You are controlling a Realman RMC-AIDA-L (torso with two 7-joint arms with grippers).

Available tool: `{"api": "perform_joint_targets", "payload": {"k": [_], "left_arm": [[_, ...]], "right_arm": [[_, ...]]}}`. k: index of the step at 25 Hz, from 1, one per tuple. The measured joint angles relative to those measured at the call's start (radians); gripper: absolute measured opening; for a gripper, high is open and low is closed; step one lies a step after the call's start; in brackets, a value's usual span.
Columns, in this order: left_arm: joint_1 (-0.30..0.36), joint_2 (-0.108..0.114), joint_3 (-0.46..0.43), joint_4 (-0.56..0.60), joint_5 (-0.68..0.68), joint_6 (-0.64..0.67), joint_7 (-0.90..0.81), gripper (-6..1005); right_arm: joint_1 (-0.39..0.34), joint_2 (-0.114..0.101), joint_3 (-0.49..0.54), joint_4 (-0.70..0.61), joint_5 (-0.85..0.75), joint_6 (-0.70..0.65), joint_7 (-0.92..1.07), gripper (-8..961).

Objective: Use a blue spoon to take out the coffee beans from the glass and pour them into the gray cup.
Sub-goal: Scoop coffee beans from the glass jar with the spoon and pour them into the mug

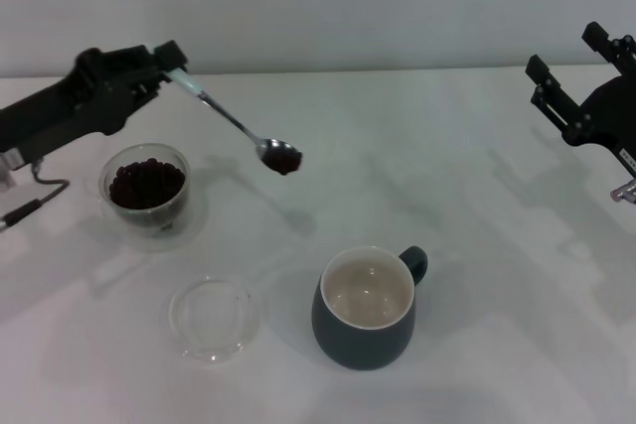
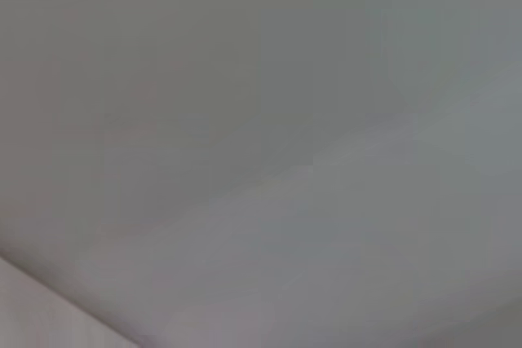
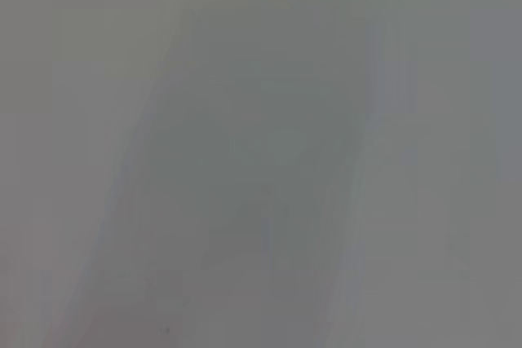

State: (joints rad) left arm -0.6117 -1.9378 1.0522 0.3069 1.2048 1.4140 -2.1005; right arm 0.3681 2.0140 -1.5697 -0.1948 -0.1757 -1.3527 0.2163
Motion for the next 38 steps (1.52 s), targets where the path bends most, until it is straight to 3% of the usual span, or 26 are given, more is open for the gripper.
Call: {"api": "perform_joint_targets", "payload": {"k": [14,38], "left_arm": [[-0.107,-0.057,0.01,0.0,0.141,-0.044,-0.052,128],[-0.148,-0.095,0.021,0.024,0.281,-0.121,-0.047,128]], "right_arm": [[-0.008,-0.002,0.004,0.002,0.001,-0.033,-0.002,736],[-0.054,-0.006,0.007,0.01,0.003,-0.095,-0.002,737]]}}
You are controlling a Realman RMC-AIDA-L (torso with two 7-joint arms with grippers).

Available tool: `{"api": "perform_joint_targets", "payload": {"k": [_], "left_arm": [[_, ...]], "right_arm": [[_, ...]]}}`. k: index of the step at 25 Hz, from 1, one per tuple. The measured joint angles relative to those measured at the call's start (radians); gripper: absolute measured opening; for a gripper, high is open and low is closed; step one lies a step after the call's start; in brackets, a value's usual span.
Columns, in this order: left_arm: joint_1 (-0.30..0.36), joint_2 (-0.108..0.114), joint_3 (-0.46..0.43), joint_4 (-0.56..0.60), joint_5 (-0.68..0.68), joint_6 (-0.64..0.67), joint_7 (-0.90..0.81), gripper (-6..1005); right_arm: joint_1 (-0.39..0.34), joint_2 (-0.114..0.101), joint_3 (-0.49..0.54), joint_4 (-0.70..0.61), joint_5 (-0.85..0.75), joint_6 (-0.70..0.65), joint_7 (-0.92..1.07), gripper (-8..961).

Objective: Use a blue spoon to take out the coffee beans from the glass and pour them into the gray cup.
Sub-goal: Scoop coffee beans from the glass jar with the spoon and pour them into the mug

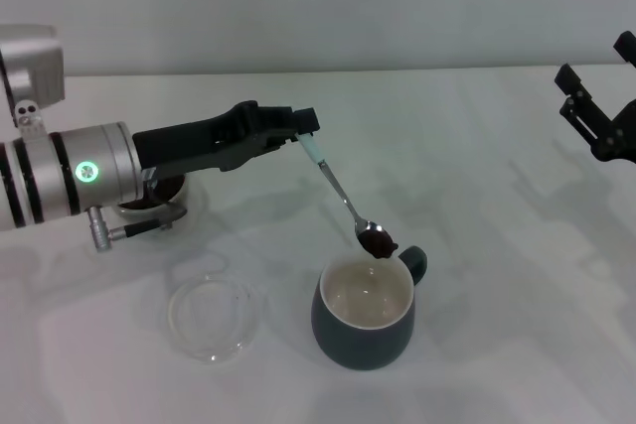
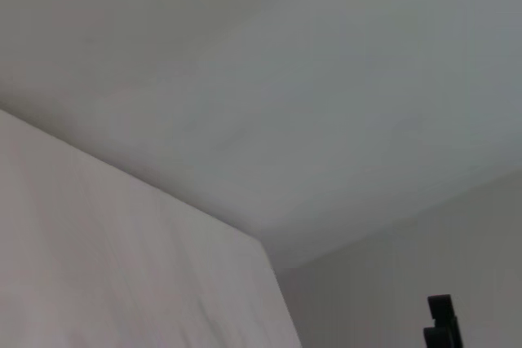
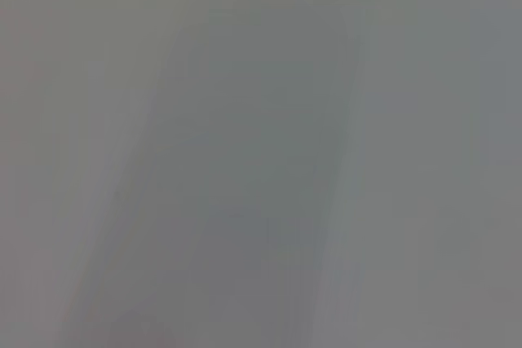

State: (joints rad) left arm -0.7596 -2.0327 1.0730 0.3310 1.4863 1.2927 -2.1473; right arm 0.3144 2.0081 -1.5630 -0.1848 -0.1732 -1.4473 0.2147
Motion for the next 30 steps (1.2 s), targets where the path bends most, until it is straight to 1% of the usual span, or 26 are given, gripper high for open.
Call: {"api": "perform_joint_targets", "payload": {"k": [3,5,9,14,17,23,30], "left_arm": [[0.002,-0.007,0.001,0.033,0.021,-0.004,0.0,128],[0.006,-0.02,0.001,0.07,0.054,-0.004,-0.003,128],[0.007,-0.028,0.001,0.09,0.077,-0.004,-0.005,128],[0.014,-0.029,0.001,0.092,0.082,-0.009,-0.005,128],[0.044,-0.03,0.001,0.136,0.093,-0.011,-0.011,128],[0.08,-0.035,0.0,0.199,0.11,-0.014,-0.029,128],[0.083,-0.035,-0.001,0.228,0.142,-0.023,-0.035,128]], "right_arm": [[-0.006,0.0,0.001,0.001,0.0,-0.005,0.0,737],[-0.012,0.0,0.001,0.0,0.0,-0.006,0.0,737],[-0.013,0.0,0.001,0.0,0.001,-0.008,0.0,737],[-0.025,0.0,0.002,0.0,0.001,-0.014,0.0,737],[-0.028,0.0,0.002,-0.001,0.002,-0.015,0.0,737],[-0.028,0.0,0.002,-0.001,0.002,-0.015,0.0,738],[-0.028,0.0,0.002,-0.003,0.001,-0.015,0.001,738]]}}
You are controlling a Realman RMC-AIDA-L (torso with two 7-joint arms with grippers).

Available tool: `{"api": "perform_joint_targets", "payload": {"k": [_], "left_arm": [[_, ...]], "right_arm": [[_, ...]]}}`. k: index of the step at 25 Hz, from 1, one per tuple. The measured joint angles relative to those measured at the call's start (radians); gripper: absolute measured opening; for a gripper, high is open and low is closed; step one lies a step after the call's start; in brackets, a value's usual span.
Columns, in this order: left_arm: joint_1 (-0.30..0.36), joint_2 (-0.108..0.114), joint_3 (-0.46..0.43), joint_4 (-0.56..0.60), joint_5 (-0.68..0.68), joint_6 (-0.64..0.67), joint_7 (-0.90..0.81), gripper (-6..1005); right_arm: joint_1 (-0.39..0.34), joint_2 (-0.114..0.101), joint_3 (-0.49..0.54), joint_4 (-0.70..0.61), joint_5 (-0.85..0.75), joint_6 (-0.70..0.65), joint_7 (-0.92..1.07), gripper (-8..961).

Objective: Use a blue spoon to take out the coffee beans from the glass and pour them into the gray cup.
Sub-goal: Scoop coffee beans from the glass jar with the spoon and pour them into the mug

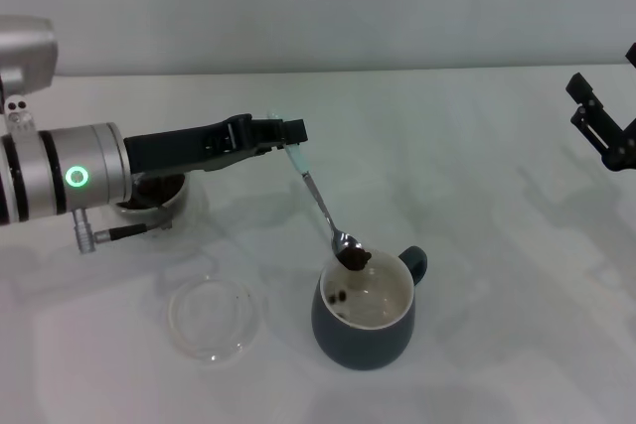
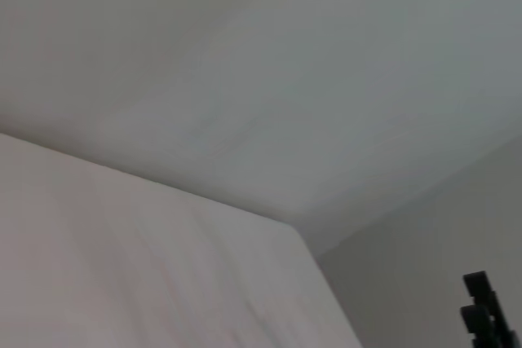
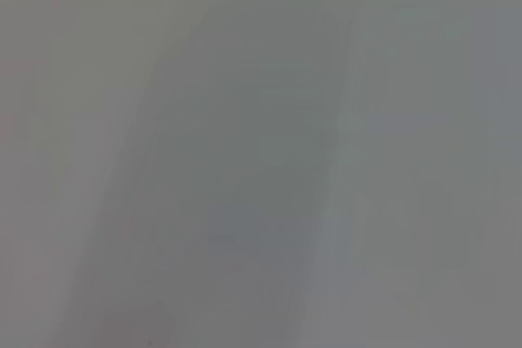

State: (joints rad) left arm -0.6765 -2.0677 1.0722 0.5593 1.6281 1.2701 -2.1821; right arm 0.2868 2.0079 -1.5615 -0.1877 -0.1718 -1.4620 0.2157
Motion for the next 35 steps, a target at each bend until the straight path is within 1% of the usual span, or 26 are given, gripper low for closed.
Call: {"api": "perform_joint_targets", "payload": {"k": [8,12,17,20,29,35], "left_arm": [[0.004,0.0,0.0,0.066,0.071,-0.016,-0.03,128],[-0.008,0.0,0.0,0.094,0.11,-0.018,-0.036,127],[-0.029,0.0,0.007,0.101,0.121,-0.018,-0.037,127],[-0.038,-0.002,0.026,0.115,0.13,-0.02,-0.039,127],[-0.053,-0.005,0.122,0.184,0.155,-0.054,-0.072,127],[-0.054,-0.006,0.13,0.211,0.168,-0.059,-0.085,127]], "right_arm": [[0.0,0.0,0.0,0.003,0.0,0.0,0.002,737],[0.0,0.0,0.0,0.004,0.0,0.0,0.002,737],[0.0,0.0,0.0,0.004,0.0,0.0,0.003,737],[0.0,0.0,0.0,0.005,0.0,0.001,0.002,736],[0.0,0.0,0.005,0.005,0.0,0.008,0.002,736],[0.0,0.0,0.011,0.007,0.0,0.009,0.001,737]]}}
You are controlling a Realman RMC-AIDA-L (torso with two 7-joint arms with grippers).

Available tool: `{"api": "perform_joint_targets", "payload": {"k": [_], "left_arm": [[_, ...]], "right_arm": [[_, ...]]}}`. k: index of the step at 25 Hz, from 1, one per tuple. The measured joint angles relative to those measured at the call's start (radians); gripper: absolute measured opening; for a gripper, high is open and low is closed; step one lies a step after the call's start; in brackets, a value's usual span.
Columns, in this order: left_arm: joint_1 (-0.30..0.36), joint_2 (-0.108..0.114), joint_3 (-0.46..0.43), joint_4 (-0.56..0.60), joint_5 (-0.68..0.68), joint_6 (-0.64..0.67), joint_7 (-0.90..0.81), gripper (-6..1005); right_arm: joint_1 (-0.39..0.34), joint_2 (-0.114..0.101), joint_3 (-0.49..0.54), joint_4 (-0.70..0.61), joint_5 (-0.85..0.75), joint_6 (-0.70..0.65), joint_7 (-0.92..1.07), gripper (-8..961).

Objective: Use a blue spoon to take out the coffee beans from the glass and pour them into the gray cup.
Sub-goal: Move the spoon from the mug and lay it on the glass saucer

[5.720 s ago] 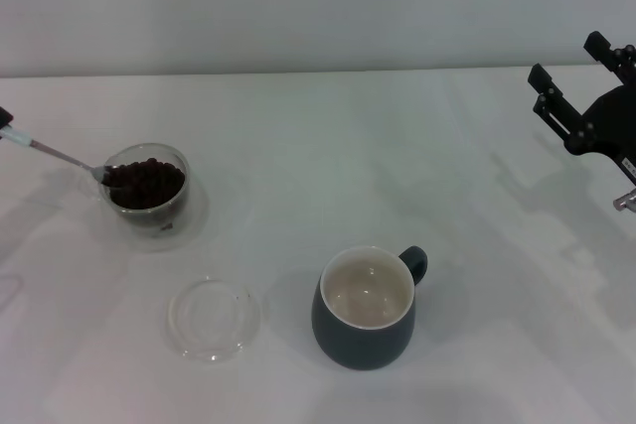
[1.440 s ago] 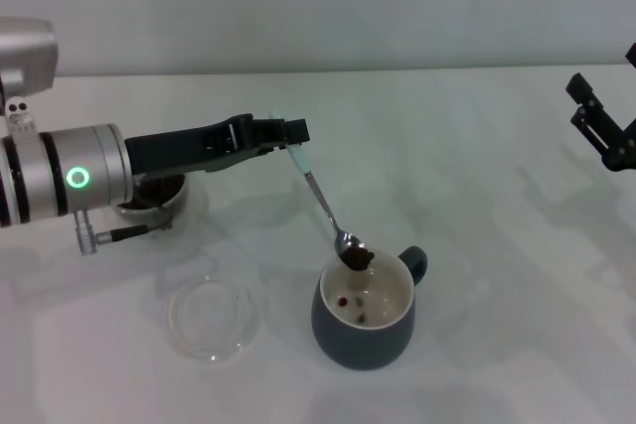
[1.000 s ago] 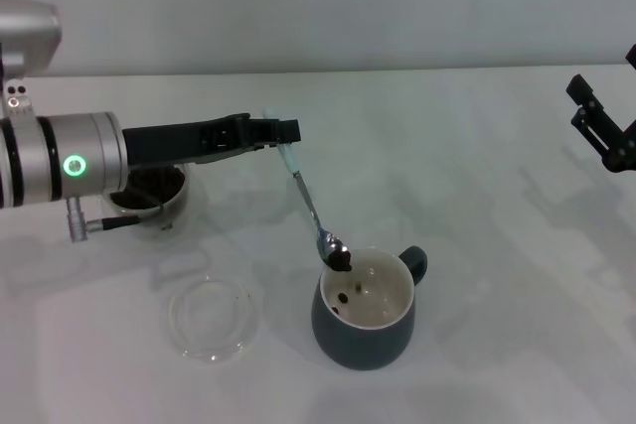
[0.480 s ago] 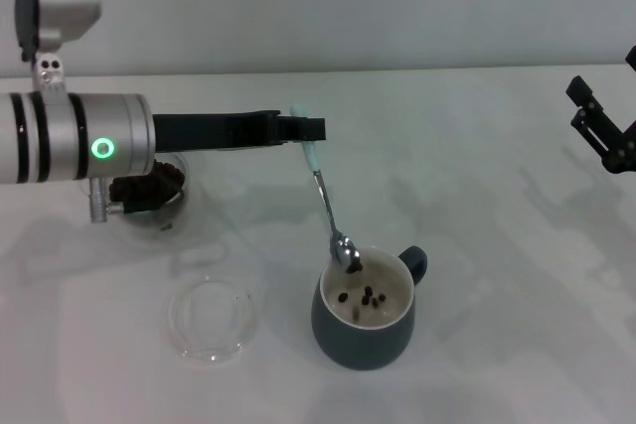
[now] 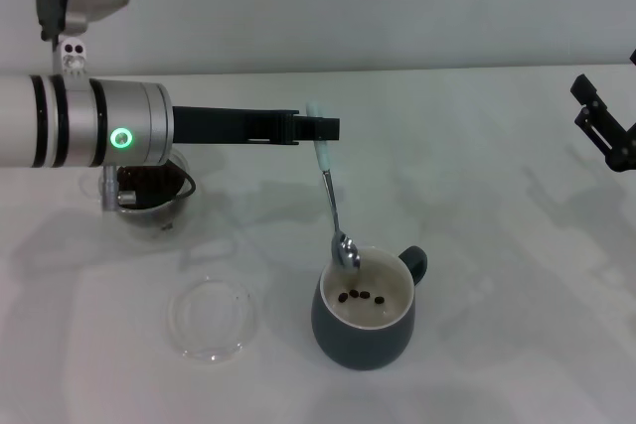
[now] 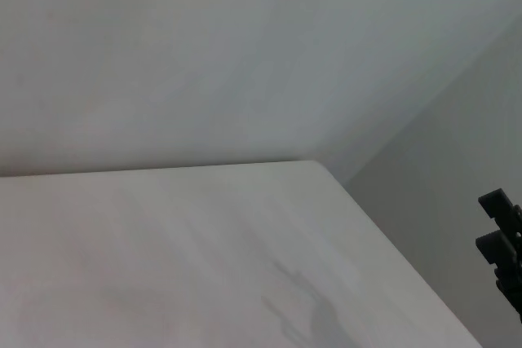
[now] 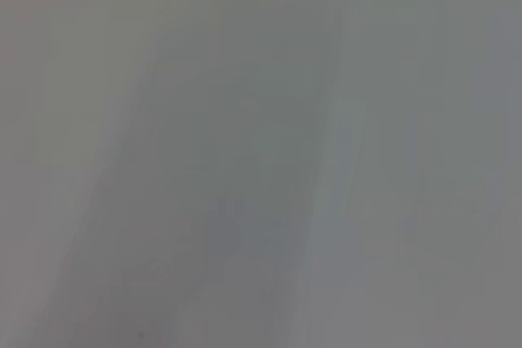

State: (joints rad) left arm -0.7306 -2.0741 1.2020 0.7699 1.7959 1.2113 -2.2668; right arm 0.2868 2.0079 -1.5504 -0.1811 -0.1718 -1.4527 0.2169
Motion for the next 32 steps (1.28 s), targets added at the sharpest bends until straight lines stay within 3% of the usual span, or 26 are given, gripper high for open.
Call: {"api": "perform_joint_targets", "payload": {"k": [6,14,21,32], "left_arm": [[0.032,0.002,-0.01,0.051,-0.016,0.007,-0.015,127],[0.162,0.008,-0.013,0.187,-0.051,0.016,-0.057,127],[0.264,0.011,-0.037,0.185,-0.035,0.01,-0.068,128],[0.345,0.008,-0.105,0.179,0.026,0.004,-0.073,128]], "right_arm": [[0.0,0.0,0.002,0.0,0.0,0.001,-0.001,737],[0.008,-0.001,0.015,0.0,0.0,0.002,-0.002,737],[0.011,-0.002,0.015,-0.01,0.0,0.003,-0.002,738],[0.012,-0.002,0.041,-0.004,0.0,0.003,-0.002,736]]}}
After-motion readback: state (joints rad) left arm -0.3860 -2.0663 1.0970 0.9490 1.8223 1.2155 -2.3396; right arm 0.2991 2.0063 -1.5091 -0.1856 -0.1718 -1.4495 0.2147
